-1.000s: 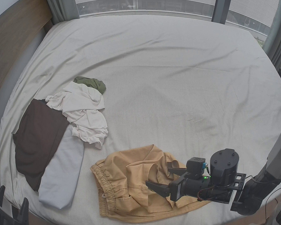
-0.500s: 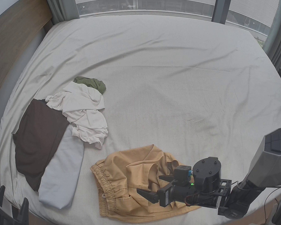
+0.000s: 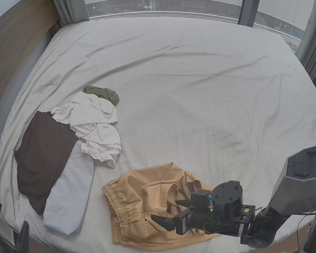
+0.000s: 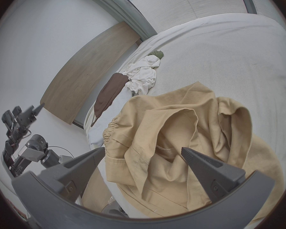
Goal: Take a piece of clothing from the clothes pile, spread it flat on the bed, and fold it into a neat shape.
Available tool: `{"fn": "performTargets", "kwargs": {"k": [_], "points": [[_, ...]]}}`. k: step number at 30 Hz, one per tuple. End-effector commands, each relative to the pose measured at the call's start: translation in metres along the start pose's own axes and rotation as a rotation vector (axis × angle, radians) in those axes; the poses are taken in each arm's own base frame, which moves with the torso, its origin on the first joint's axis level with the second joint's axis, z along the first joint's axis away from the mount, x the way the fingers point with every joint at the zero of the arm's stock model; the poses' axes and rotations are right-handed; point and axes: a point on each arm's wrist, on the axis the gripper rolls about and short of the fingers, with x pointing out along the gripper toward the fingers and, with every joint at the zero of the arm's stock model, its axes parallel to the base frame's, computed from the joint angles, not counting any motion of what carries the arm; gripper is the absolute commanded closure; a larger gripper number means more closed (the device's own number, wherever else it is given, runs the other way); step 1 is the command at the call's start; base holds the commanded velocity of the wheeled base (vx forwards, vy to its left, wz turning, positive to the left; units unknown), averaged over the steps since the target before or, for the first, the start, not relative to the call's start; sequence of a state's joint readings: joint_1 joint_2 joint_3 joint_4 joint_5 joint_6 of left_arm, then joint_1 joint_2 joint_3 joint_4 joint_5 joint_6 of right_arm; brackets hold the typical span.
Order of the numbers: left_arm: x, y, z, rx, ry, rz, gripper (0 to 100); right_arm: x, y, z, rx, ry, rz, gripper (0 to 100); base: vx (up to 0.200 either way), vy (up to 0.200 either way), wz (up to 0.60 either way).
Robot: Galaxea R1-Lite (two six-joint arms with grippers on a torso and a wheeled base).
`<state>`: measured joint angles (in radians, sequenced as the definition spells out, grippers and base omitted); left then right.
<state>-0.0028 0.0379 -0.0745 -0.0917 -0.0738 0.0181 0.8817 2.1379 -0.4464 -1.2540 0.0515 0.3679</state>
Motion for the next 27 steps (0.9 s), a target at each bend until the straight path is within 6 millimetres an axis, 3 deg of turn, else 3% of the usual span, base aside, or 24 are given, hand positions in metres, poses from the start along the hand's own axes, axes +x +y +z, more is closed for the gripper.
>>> {"fn": "performTargets", "kwargs": {"k": [1,5,8,10,11,15,16,27], "points": [[0.026,0.005,0.098,-0.081,-0.078,-0.172,0,0.005,0.001,-0.002,0.005,-0.007,0.007,0,0.0,0.0,0.0],[0.055,-0.003,0.067,-0.272,0.196,-0.402,0,0.007,-0.005,-0.005,0.01,-0.029,0.003,0,0.0,0.0,0.0],[0.075,-0.011,0.061,-0.382,0.347,-0.445,0,0.008,-0.005,-0.004,0.01,-0.032,0.004,0,0.0,0.0,0.0],[0.078,-0.013,0.06,-0.392,0.369,-0.454,0,0.008,-0.005,-0.005,0.009,-0.032,0.004,0,0.0,0.0,0.0],[0.096,-0.021,0.055,-0.404,0.446,-0.498,0,0.008,-0.004,-0.004,0.009,-0.032,0.004,0,0.0,0.0,0.0],[0.115,-0.028,0.046,-0.417,0.524,-0.531,0,0.007,-0.005,-0.004,0.012,-0.031,0.002,0,0.0,0.0,0.0],[0.129,-0.034,0.037,-0.422,0.576,-0.549,0,0.006,-0.005,-0.003,0.014,-0.034,0.002,0,0.0,0.0,0.0],[0.162,-0.049,-0.009,-0.451,0.787,-0.595,0,0.007,-0.006,-0.003,0.028,-0.042,-0.001,0,0.0,0.0,0.0]]}}
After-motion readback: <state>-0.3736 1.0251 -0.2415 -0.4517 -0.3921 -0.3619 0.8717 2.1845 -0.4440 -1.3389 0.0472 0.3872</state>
